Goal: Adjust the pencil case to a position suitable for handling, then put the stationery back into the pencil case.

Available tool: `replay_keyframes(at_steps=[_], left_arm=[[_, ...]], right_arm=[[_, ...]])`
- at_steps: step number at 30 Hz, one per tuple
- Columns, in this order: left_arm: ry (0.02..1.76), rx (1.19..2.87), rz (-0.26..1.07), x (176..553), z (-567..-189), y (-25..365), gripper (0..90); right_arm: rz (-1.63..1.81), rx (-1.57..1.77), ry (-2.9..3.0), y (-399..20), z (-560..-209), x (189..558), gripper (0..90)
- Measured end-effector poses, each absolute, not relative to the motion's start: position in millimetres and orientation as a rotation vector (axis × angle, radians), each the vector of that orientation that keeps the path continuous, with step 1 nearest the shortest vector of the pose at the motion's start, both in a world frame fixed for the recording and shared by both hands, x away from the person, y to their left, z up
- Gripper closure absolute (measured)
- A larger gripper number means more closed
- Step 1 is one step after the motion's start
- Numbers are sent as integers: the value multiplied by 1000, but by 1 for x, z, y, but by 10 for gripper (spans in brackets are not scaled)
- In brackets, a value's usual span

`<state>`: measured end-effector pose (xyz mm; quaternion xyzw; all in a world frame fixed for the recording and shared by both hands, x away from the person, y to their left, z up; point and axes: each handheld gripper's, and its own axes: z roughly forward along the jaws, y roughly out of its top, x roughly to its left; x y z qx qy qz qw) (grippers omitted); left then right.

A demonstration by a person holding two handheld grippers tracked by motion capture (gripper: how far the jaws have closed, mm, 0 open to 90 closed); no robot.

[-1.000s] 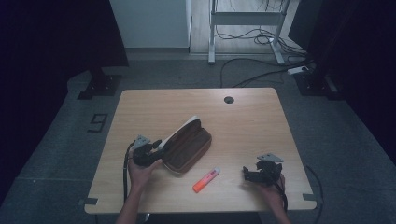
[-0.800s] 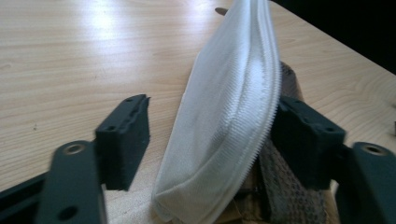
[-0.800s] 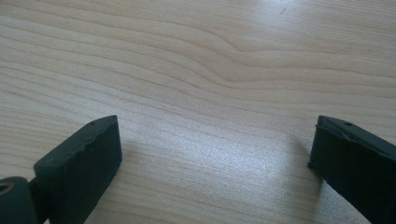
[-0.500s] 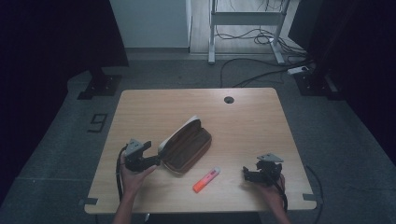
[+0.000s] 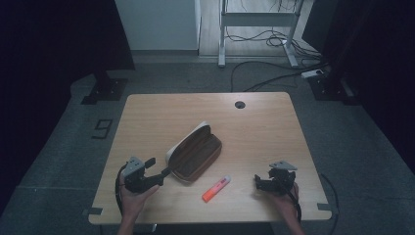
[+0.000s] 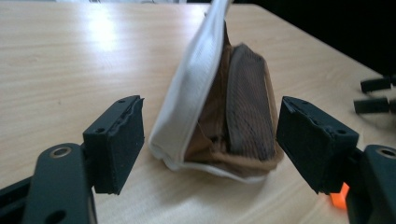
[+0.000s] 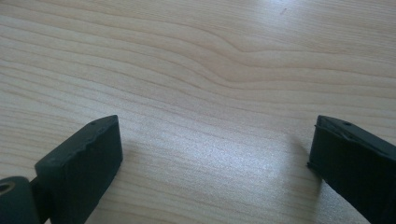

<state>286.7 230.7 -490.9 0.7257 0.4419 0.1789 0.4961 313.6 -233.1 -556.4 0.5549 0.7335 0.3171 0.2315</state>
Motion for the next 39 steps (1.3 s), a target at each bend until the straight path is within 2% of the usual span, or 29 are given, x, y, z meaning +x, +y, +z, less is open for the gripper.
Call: replay_keyframes(at_steps=[13, 39], left_arm=[[1041, 1806, 370, 266, -500, 212, 261], [958, 1917, 318, 256, -513, 156, 321]], right_arm=[[874, 1524, 2017, -233, -556, 313, 28], [876, 1521, 2018, -233, -556, 313, 33]])
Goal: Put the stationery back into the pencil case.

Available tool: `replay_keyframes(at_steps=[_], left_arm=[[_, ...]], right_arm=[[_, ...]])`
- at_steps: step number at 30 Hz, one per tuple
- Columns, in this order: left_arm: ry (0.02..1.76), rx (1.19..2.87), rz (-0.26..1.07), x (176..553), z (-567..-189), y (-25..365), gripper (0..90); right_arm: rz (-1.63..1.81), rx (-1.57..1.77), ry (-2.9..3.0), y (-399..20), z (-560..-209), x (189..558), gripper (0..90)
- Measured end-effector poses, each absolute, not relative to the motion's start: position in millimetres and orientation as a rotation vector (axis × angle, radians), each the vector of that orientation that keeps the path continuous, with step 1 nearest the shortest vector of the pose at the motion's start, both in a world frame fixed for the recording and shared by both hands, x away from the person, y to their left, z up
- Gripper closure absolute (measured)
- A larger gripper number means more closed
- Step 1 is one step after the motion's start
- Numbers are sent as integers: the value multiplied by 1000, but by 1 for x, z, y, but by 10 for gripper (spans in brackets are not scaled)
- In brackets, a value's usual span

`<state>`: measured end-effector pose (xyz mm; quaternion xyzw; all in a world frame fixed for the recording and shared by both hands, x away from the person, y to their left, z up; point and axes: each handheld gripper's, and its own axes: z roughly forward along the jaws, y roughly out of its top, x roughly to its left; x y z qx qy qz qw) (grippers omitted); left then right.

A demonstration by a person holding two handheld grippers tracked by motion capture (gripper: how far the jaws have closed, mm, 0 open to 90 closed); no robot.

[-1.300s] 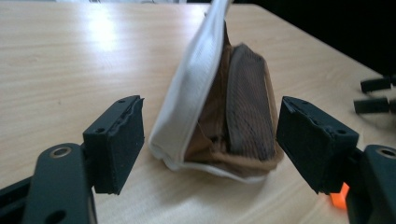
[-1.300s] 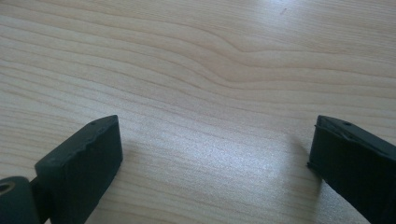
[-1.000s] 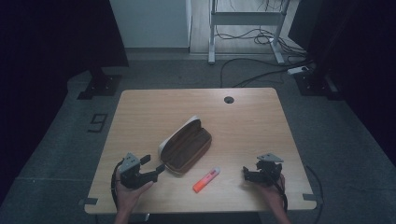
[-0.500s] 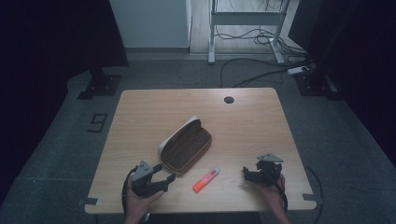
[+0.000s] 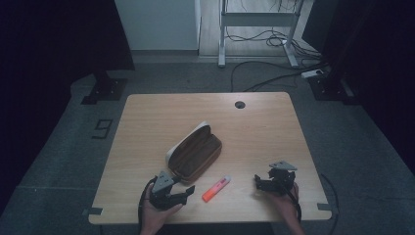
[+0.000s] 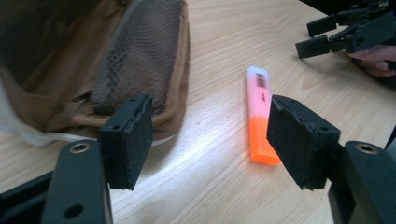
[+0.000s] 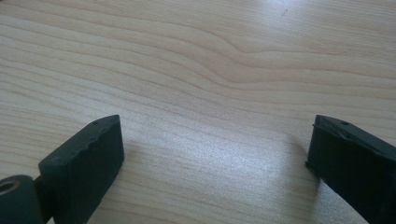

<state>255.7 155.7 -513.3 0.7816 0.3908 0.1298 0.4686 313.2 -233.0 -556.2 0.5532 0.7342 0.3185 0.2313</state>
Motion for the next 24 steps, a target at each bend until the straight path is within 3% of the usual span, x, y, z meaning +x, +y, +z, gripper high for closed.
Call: replay_keyframes(at_steps=[24], left_arm=[[910, 2058, 243, 261, -534, 83, 362]], right_arm=[[875, 1521, 2019, -233, -556, 313, 36]])
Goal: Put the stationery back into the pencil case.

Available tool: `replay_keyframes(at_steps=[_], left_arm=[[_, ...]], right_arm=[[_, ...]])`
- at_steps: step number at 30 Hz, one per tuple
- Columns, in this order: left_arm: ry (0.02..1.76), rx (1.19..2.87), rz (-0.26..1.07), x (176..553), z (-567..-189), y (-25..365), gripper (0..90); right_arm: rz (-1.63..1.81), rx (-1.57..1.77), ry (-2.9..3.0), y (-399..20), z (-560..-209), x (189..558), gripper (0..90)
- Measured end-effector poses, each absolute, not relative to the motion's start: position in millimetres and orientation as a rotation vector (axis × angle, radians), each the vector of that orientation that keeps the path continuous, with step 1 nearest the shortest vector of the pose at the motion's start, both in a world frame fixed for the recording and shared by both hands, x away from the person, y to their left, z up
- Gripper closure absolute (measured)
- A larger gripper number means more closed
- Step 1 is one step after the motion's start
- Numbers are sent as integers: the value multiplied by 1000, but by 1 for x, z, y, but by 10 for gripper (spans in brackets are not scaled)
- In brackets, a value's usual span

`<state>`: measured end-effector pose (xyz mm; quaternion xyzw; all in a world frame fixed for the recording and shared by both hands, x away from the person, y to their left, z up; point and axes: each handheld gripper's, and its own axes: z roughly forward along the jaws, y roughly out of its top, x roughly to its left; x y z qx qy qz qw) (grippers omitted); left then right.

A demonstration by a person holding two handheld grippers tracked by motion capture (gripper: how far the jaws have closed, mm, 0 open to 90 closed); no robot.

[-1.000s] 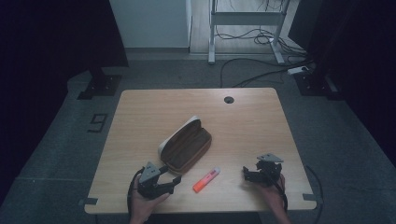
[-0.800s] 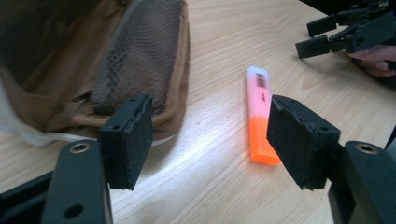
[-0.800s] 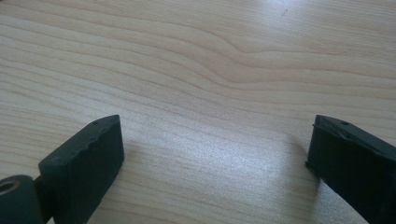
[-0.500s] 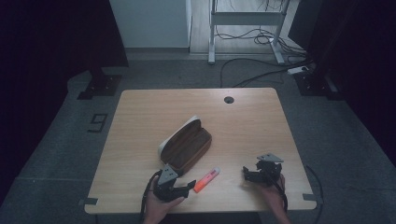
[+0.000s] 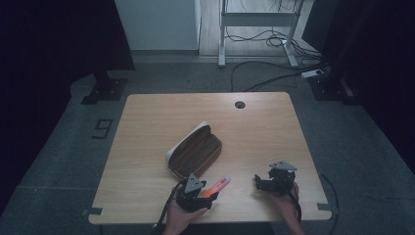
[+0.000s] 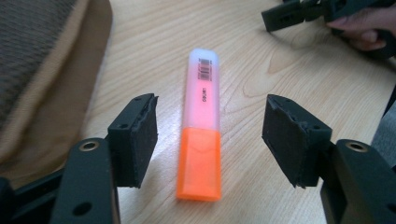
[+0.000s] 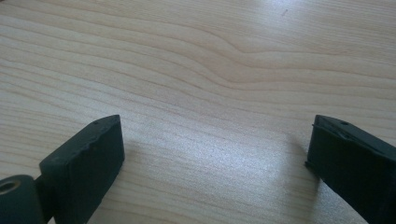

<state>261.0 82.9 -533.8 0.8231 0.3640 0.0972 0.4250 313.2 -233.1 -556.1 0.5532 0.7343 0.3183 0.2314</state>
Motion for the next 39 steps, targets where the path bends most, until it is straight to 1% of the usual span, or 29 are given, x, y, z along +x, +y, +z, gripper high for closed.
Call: replay_keyframes(at_steps=[9, 17, 20, 21, 22, 24, 25, 31, 39], left_arm=[[944, 2098, 273, 266, -541, 76, 399], [954, 2133, 284, 267, -547, 70, 475], [950, 2143, 310, 265, -547, 68, 531], [949, 2149, 323, 265, -547, 67, 531], [947, 2154, 337, 265, -547, 66, 552], [931, 2170, 369, 264, -547, 65, 607], [918, 2172, 364, 263, -547, 63, 658], [909, 2171, 355, 263, -547, 63, 670], [910, 2124, 298, 265, -545, 69, 672]], right_arm=[[875, 1520, 2019, -233, -556, 313, 36], [874, 1520, 2019, -233, -556, 313, 36], [875, 1521, 2018, -233, -556, 313, 36], [875, 1521, 2018, -233, -556, 313, 36], [875, 1520, 2018, -233, -556, 313, 36], [875, 1520, 2018, -233, -556, 313, 36], [875, 1521, 2017, -233, -556, 313, 36], [877, 1520, 2017, -233, -556, 313, 36], [877, 1521, 2017, -233, -556, 313, 36]])
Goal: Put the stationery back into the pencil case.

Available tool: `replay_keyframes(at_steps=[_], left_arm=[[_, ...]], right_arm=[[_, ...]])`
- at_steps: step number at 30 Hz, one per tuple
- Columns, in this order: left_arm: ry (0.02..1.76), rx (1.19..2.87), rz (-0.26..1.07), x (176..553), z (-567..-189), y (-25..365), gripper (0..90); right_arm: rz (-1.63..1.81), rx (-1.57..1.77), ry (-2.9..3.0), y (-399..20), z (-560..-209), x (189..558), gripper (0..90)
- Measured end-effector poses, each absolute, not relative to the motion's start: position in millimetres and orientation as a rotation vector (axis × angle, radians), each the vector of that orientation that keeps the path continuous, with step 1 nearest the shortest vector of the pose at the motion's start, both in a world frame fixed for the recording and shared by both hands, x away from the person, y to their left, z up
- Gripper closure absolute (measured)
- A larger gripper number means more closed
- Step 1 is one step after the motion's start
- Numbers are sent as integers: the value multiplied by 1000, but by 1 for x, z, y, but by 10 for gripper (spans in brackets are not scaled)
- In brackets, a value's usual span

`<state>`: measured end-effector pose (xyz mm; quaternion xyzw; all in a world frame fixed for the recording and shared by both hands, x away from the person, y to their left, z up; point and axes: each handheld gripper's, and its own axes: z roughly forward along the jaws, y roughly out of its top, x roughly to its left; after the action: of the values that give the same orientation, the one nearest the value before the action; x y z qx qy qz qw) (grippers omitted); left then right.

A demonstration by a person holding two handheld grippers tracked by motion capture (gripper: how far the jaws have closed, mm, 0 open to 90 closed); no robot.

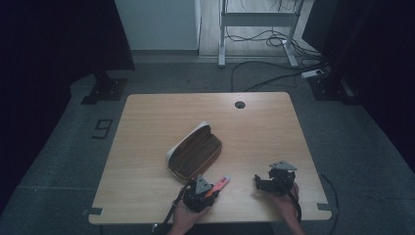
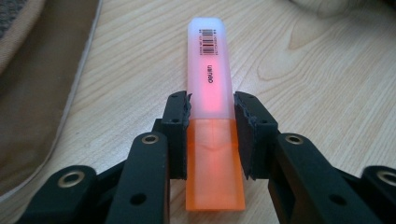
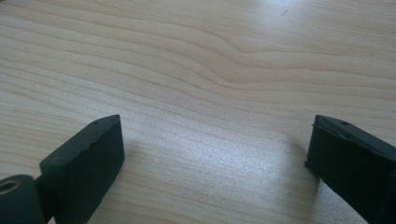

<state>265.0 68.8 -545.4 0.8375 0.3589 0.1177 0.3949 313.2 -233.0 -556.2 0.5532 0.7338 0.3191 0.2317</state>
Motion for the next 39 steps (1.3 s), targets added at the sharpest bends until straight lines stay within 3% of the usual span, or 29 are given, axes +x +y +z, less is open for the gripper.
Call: replay_keyframes(at_steps=[16, 39], left_arm=[[902, 1994, 234, 272, -511, 94, 672], [949, 1933, 340, 309, -473, 137, 672]], right_arm=[[877, 1521, 2017, -233, -556, 313, 37], [877, 1521, 2014, -233, -556, 313, 42]])
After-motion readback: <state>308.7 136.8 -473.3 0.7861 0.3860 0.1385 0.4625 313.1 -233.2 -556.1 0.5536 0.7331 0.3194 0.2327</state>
